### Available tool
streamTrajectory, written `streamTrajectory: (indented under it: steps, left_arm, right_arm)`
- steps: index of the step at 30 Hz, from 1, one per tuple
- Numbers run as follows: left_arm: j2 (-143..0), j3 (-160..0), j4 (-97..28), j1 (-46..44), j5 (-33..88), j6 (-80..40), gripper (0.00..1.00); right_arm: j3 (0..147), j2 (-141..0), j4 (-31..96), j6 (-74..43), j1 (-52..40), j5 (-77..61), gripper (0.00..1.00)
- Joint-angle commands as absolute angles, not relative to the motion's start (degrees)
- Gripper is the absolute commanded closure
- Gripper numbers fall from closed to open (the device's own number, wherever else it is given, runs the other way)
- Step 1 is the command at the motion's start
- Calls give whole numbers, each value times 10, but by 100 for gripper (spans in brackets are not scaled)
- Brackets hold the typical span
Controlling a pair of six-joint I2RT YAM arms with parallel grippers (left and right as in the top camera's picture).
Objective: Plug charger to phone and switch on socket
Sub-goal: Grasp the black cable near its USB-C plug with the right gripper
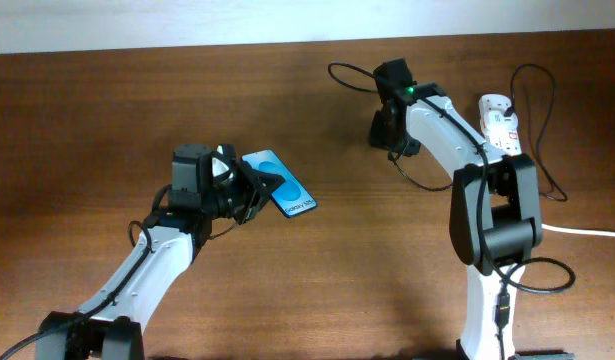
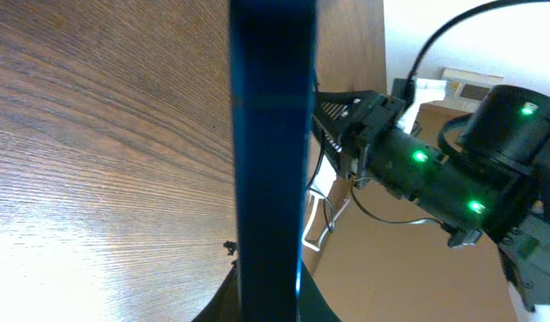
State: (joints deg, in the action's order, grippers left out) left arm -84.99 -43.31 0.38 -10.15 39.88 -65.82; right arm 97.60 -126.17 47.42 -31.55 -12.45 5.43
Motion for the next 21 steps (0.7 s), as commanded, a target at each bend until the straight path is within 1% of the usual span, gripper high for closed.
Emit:
streamTrajectory:
  steps: [1, 3, 6, 9, 12, 14, 17, 18, 21]
  left_arm:
    - [-848, -438, 8, -100, 409, -661, 100]
    - [-848, -438, 8, -100, 409, -661, 100]
    - [-848, -438, 8, -100, 409, -661, 100]
    - [-848, -438, 8, -100, 409, -661, 100]
    - [-848, -438, 8, -100, 409, -661, 100]
    - [-848, -438, 7, -100, 410, -661, 100]
    - [-848, -438, 6, -100, 410, -659, 100]
    - [-848, -438, 4, -100, 412, -659, 100]
    - [-848, -438, -1, -100, 410, -647, 100]
  right_arm:
    - [977, -1276, 485, -317, -124, 47, 71]
    - [977, -1276, 511, -317, -126, 47, 84]
    - [977, -1276, 549, -317, -140, 47, 87]
    - [977, -1277, 593, -317, -179, 49, 87]
    - [968, -1278, 603, -317, -211, 66, 87]
    - [944, -1278, 600, -317, -234, 71, 84]
    - [931, -1278, 587, -317, -245, 80, 70]
    - [932, -1278, 587, -317, -243, 80, 68]
    - [933, -1278, 585, -317, -232, 80, 57]
